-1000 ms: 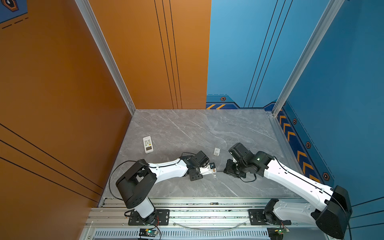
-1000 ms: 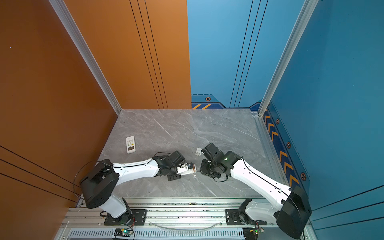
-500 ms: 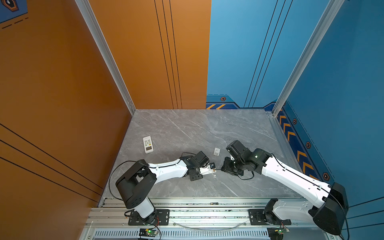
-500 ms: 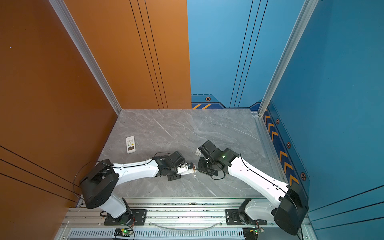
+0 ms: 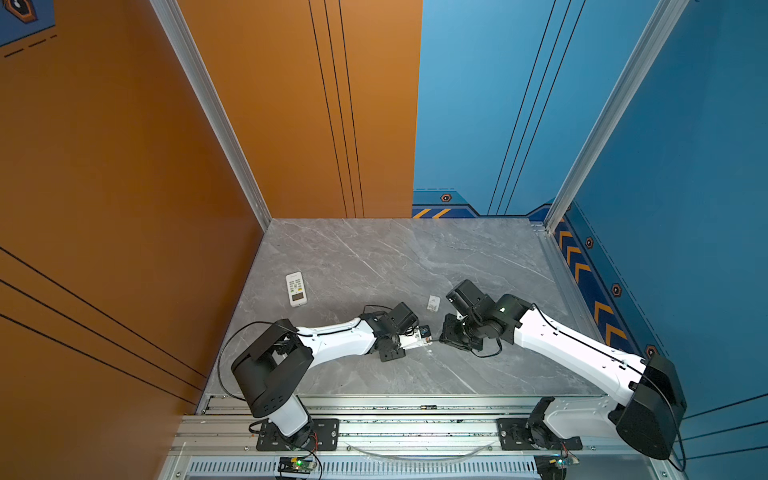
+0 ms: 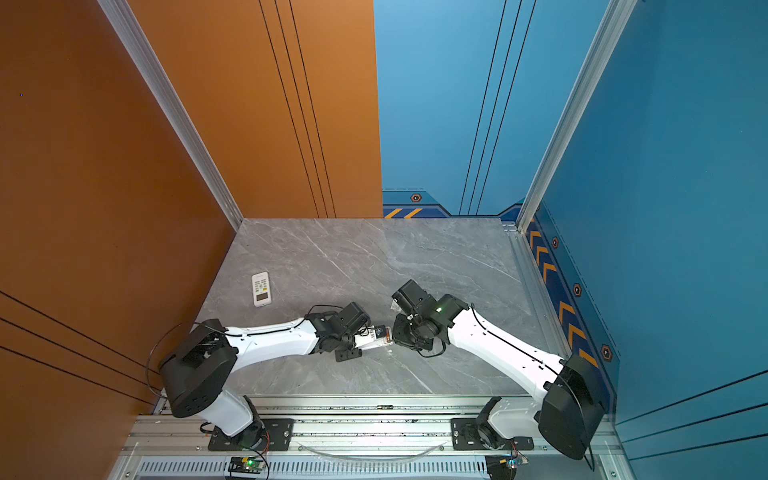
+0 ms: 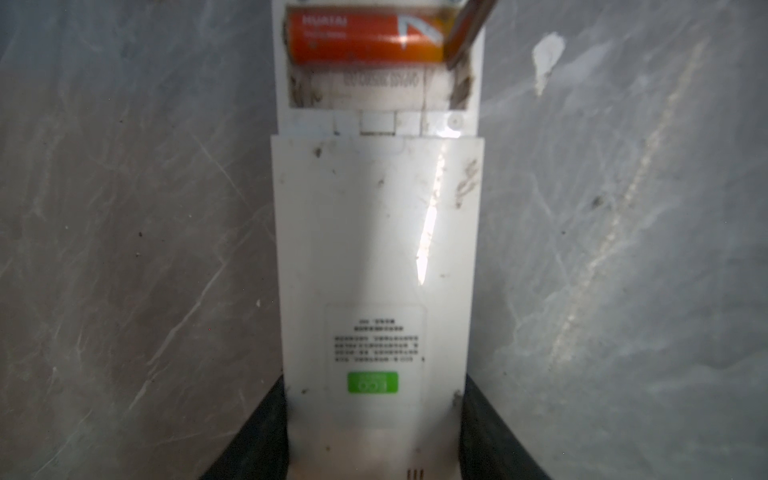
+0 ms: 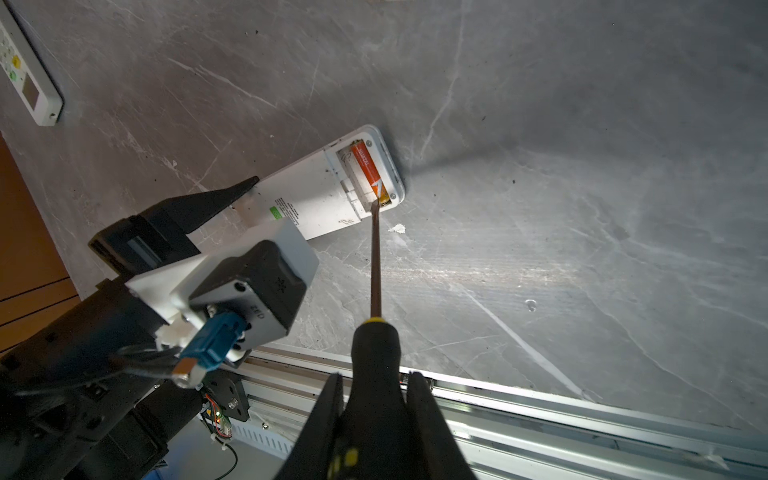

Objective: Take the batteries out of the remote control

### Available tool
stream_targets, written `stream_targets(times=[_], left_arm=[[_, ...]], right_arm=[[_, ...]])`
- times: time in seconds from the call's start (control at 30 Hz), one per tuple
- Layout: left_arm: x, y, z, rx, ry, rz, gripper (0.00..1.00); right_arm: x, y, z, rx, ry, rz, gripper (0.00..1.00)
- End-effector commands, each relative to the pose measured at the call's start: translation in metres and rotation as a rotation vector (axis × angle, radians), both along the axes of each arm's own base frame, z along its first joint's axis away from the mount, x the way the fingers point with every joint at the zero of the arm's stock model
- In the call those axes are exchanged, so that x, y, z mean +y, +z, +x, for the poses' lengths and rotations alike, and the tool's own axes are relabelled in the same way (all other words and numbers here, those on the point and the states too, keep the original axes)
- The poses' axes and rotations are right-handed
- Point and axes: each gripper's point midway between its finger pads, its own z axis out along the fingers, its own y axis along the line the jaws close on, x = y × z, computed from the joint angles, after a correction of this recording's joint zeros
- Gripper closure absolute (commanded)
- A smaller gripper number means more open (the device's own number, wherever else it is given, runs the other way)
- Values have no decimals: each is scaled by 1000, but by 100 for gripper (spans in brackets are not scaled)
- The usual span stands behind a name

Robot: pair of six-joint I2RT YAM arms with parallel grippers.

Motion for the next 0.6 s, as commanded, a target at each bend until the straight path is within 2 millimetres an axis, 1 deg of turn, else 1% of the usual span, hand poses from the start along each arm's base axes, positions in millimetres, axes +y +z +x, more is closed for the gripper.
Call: stream_targets(times=[0.0, 0.17, 0.33, 0.57], left_arm=[[6, 2, -3, -8, 4, 22, 100], [5, 1, -3, -8, 2, 25, 100], [4, 2, -1, -11, 3, 22, 100], [6, 2, 0, -14, 0, 38, 100]], right_arm=[[-1, 1, 4, -5, 5, -19, 100], [-2, -2, 3, 8, 18, -37, 100], [-11, -6, 0, 21, 11, -80, 100], [-22, -1, 3, 6, 14, -149, 100]])
